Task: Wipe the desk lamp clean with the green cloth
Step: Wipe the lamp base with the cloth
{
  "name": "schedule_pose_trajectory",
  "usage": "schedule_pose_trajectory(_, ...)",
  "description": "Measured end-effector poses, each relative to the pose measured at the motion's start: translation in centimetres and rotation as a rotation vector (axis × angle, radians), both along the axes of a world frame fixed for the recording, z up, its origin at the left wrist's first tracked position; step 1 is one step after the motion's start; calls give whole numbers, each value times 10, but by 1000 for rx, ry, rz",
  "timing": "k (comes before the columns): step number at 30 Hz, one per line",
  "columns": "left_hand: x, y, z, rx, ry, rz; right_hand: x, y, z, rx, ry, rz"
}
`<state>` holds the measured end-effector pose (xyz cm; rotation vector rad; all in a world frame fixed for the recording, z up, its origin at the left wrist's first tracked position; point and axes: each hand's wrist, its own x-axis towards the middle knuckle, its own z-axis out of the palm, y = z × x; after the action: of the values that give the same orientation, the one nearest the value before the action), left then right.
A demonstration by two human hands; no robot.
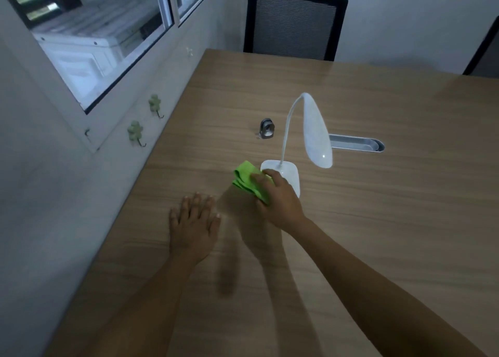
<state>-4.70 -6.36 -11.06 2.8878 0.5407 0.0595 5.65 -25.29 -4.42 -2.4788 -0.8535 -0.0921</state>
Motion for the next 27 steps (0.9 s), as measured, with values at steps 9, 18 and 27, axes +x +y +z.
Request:
schedule_pose_trajectory(9, 0, 2, -5, 74, -39, -37, 68, 83, 1, -209, 16, 212)
schedule_pose_trajectory(18, 2, 3, -9, 96, -62, -29, 97, 108, -20, -289, 32, 344)
schedule_pose_trajectory(27, 2, 3, -7, 66, -65, -14, 100, 103, -35, -539, 41, 334)
